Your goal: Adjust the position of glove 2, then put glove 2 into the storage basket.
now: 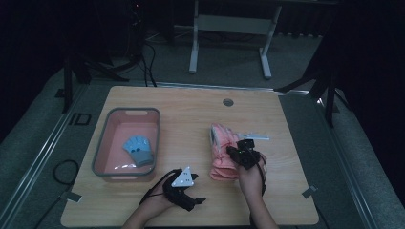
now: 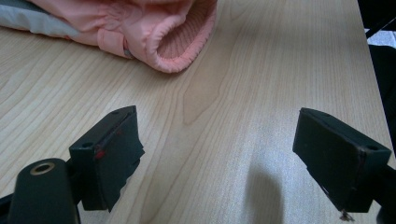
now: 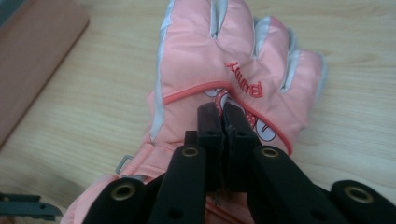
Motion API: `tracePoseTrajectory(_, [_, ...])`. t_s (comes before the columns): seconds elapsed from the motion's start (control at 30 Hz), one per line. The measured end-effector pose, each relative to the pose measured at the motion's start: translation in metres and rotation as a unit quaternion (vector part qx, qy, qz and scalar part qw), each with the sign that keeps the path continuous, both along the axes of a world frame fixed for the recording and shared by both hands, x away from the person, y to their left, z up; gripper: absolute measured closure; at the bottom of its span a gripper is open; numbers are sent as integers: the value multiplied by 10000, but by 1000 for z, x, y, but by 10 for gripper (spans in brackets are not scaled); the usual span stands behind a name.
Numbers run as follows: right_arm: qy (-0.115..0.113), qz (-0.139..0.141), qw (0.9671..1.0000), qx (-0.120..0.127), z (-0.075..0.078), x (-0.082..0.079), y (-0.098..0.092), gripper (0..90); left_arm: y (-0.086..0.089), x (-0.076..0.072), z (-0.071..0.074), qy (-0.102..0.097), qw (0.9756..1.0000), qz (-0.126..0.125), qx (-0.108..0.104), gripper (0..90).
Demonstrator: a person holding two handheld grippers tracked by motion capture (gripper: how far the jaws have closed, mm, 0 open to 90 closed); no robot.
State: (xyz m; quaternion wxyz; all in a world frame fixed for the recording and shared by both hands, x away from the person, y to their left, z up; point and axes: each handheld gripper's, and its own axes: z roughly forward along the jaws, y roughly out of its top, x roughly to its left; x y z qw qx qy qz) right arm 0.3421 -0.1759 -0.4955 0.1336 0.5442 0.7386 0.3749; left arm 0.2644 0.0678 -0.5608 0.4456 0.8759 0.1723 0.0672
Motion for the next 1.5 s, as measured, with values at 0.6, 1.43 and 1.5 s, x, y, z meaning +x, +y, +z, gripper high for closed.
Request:
tracePoseTrajectory(0.6, [-382, 630, 9973, -35, 25, 0, -14, 405, 0, 1, 0, 44, 10000, 17, 18, 150])
tracePoseTrajectory(1.43, [-837, 1536, 9828, -589, 41, -11, -88, 128, -13, -7, 53, -69, 9995, 316, -21, 150])
tracePoseTrajectory(1.5, [-712, 1589, 9838, -428, 38, -8, -90, 116, -17, -4, 66, -220, 9986, 475, -19, 150])
